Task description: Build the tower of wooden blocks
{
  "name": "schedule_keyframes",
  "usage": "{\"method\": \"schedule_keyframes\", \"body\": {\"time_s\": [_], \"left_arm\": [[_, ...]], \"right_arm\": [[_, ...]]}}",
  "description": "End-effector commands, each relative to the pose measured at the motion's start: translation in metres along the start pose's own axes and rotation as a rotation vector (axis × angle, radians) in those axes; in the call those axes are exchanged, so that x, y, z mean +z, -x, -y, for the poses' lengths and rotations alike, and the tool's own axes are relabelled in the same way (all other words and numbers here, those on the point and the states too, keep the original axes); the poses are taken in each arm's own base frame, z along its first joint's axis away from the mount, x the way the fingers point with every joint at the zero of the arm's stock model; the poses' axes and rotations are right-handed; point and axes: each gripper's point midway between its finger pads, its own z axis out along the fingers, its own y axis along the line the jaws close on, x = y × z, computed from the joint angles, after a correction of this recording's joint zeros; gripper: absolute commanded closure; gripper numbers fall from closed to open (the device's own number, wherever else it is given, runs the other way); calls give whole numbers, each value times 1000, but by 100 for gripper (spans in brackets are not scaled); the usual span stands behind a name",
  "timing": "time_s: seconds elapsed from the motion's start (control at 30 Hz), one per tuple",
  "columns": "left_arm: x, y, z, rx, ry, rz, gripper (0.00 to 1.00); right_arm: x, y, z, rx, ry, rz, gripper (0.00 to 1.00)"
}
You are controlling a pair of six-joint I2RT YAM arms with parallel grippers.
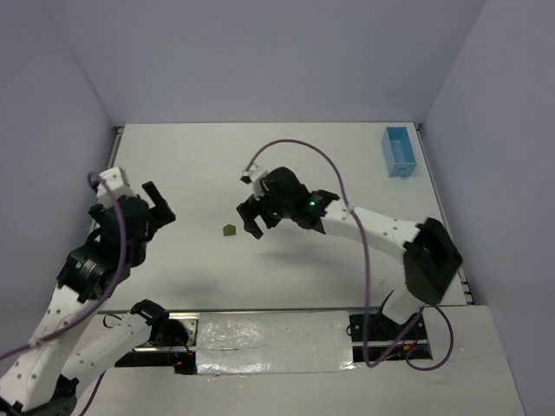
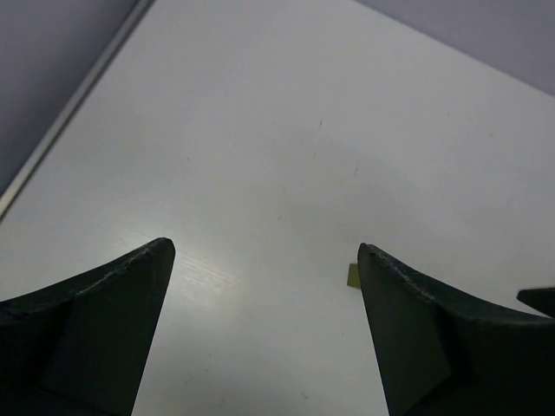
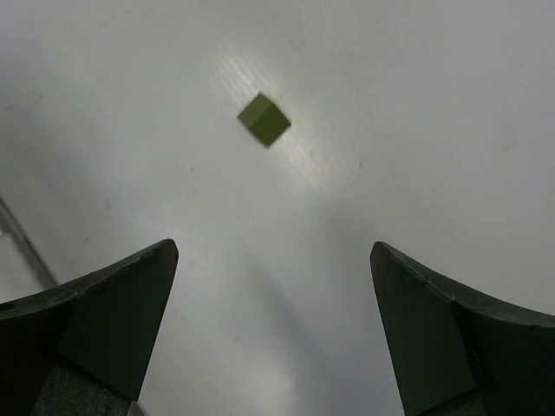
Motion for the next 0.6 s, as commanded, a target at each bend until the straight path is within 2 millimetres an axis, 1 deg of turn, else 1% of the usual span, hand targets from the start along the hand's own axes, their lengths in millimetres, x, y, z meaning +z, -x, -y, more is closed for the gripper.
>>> {"method": "schedule_keyframes", "body": {"time_s": [0.0,0.03,0.07,0.1,0.13,0.17,0.2,0.23,0.27,0.37,0.4,0.47,0.5,0.57], "left_arm": [[-4,2,-27,76,27,104,1],[-5,0,-29,80,16,116,1],[-3,-4,-28,73,-2,123,0],[-8,-3,-25,60,-43,128,0],[-10,-3,-23,56,-62,125,1],[-11,-4,-21,61,-77,123,0],[-9,-4,-18,65,-93,124,0],[-9,-6,-15,81,-106,116,0],[-8,-7,-13,91,-110,107,1],[-5,-11,-10,115,-109,83,1],[-4,-11,-9,118,-113,79,1],[-4,-12,-7,123,-128,78,0],[-5,-12,-6,120,-133,81,0],[-7,-10,-6,115,-145,90,1]], "right_arm": [[34,52,3,-231,-22,55,1],[58,37,7,-257,-19,-2,4],[64,47,6,-283,-10,-6,5],[73,43,5,-341,12,-32,7],[89,41,3,-370,34,-53,14],[96,26,3,-391,56,-98,18],[100,31,1,-412,74,-98,21],[106,30,2,-446,82,-107,28],[113,27,1,-460,94,-117,30],[119,24,-8,-514,169,-101,31],[123,18,-11,-520,192,-116,31],[126,15,-18,-537,246,-134,32],[132,6,-17,-538,258,-158,32],[135,4,-21,-559,295,-169,33]]}}
